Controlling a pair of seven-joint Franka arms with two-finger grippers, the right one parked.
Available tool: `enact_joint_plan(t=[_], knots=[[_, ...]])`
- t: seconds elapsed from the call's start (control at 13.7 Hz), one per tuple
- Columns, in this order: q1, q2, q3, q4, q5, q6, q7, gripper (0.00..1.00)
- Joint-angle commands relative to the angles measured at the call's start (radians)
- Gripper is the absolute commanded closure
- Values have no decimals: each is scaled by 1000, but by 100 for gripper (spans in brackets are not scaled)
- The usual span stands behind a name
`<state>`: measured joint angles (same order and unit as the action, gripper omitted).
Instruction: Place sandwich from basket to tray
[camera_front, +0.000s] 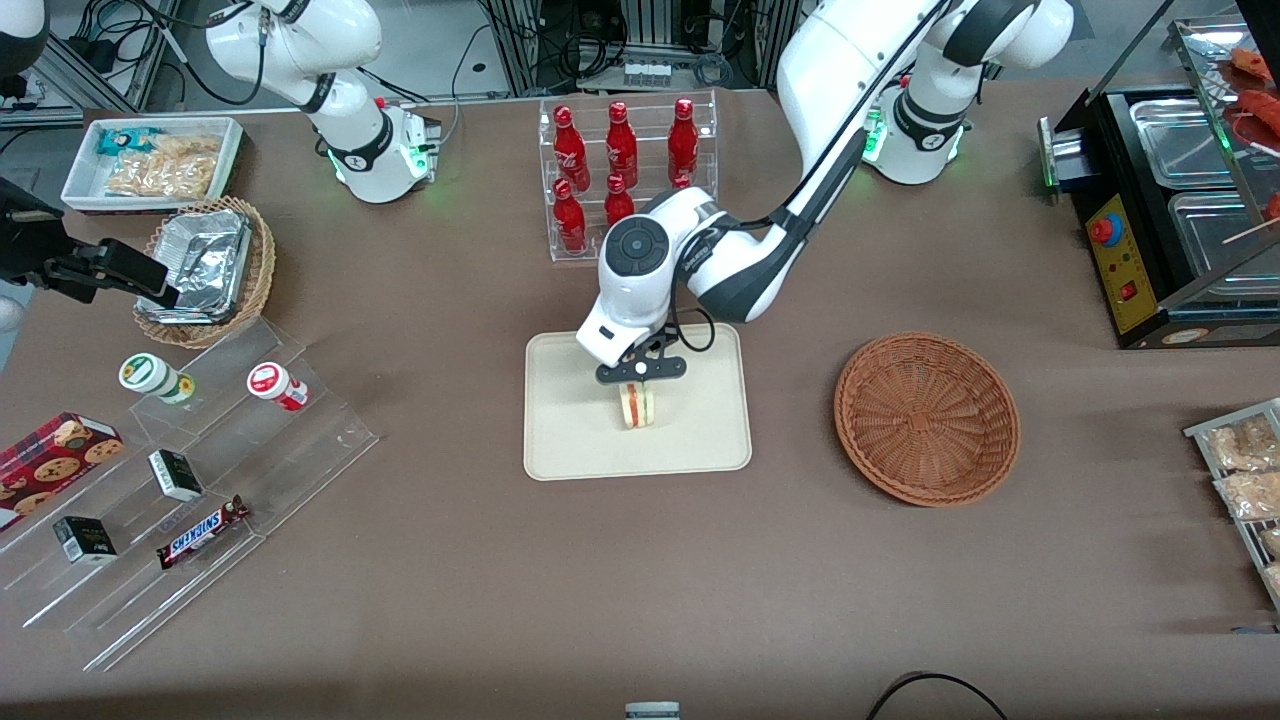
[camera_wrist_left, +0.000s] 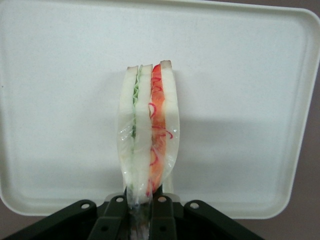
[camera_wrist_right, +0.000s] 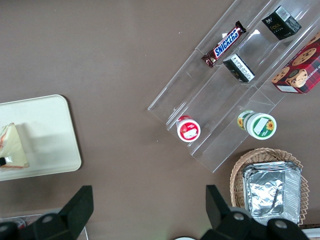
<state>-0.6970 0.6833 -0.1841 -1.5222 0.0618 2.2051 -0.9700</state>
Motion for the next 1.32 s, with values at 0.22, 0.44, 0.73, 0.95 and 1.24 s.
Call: enact_joint_plan(t=[0.22, 0.44, 0.73, 0.95, 1.24], knots=[[-12, 56, 9, 45, 33, 53, -4, 1], [-6, 1, 9, 31, 35, 25, -12, 1], [54, -178, 9, 20, 15, -232, -18, 1], [146, -321, 8, 17, 12, -430, -7, 1], [327, -542, 9, -109, 13, -593, 124, 1]])
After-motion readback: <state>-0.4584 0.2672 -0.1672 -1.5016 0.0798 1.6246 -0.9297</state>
